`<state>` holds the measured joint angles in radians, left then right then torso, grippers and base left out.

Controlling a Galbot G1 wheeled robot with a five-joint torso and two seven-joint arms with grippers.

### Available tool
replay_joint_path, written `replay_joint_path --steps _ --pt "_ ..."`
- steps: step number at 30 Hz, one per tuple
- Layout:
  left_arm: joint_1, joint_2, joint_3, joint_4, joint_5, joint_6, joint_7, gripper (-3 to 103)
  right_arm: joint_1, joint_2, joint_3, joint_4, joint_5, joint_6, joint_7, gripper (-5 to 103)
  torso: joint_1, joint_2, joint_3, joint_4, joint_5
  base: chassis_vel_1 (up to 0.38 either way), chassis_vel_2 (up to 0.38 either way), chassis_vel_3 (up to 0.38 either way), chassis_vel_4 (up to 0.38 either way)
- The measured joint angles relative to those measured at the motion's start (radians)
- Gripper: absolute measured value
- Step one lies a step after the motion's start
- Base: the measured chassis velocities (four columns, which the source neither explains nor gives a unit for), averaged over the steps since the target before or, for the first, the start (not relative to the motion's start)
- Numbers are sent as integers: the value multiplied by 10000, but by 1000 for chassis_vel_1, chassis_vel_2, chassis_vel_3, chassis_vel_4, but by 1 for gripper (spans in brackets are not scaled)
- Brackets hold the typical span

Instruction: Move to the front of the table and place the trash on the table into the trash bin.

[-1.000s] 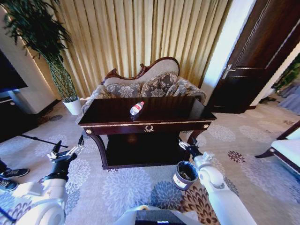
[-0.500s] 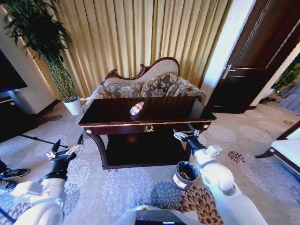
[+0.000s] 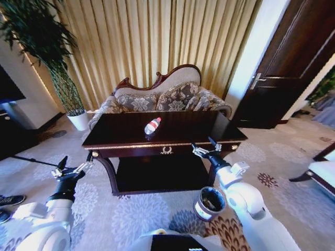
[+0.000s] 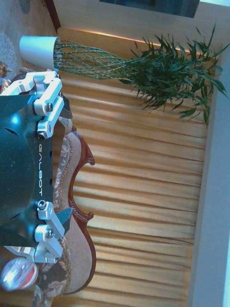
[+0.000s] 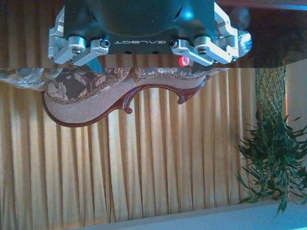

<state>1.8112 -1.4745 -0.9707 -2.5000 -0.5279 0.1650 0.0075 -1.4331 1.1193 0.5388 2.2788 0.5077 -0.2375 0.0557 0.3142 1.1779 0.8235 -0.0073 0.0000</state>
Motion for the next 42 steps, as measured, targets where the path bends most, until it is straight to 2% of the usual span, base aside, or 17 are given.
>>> replay_joint_path --steps 7,11,12,15,17,19,21,24,26,27,29,31,35,36,39,41,42 --pt "24 54 -1 0 -4 8 -193 100 -110 81 -71 -29 0 78 10 100 7 -4 2 0 1 -279 275 271 -282" --pt "-190 620 -161 0 -80 547 -585 100 -178 83 -38 -104 -3 115 103 100 20 -9 6 -1 0 -140 123 92 -116" --pt "-418 1022 -289 0 -211 903 -774 100 -209 83 -13 -155 -5 119 159 100 18 -9 6 0 -2 0 0 0 0" --pt "-718 1480 -430 0 -497 1258 -958 100 -254 95 6 -194 0 124 210 100 5 -6 1 -2 -4 0 0 0 0" --pt "-1374 2444 -563 194 -1173 1779 -1423 100 -371 150 19 -264 1 180 256 100 -16 9 -8 -3 -2 70 -44 -25 31" --pt "-2032 3414 -475 723 -1655 1891 -1844 100 -471 209 19 -338 -36 228 267 100 -16 9 -7 -3 -2 62 -79 -71 73" --pt "-2228 3701 -413 947 -1813 1873 -1902 100 -517 228 19 -368 -68 250 270 100 -16 9 -6 -3 -3 42 -93 -35 60" --pt "-3418 5259 169 2423 -2252 1487 -2069 100 -682 293 104 -440 -156 357 291 100 0 0 2 -1 -1 0 0 0 0" --pt "-3544 5373 233 2565 -2261 1449 -2075 100 -689 298 114 -440 -155 361 299 100 1 -1 2 -1 -2 0 0 0 0" --pt "-4302 5956 619 3383 -2341 1324 -2096 100 -713 323 164 -444 -150 376 355 100 8 -3 3 -6 -4 0 0 0 0" --pt "-5081 6346 1066 4105 -2523 1335 -2086 100 -713 347 189 -472 -146 382 440 100 8 -3 3 -3 -4 0 0 0 0" --pt "-5310 6432 1231 4275 -2589 1387 -2081 100 -710 357 190 -487 -144 382 464 100 7 -3 3 -1 -4 0 0 0 0" --pt "-6955 6701 2840 5034 -2932 1913 -2576 100 -690 411 237 -646 -150 390 584 100 -2 0 -1 0 1 0 0 0 0" --pt "-6955 6701 2840 5034 -2932 1913 -2576 100 -690 411 237 -646 -150 390 584 100 -2 0 -1 0 1 0 0 0 0" --pt "-8223 6587 4240 5262 -2987 2159 -2869 100 -643 411 382 -900 -174 467 604 100 -2 0 0 -3 4 0 0 0 0" --pt "-8442 6534 4517 5302 -2990 2196 -2905 100 -626 411 407 -960 -185 495 604 100 -1 0 0 -4 5 0 0 0 0" --pt "-9129 6300 5413 5506 -2969 2263 -3029 100 -550 422 477 -1113 -209 553 605 100 0 -1 1 -5 1 0 0 0 0"
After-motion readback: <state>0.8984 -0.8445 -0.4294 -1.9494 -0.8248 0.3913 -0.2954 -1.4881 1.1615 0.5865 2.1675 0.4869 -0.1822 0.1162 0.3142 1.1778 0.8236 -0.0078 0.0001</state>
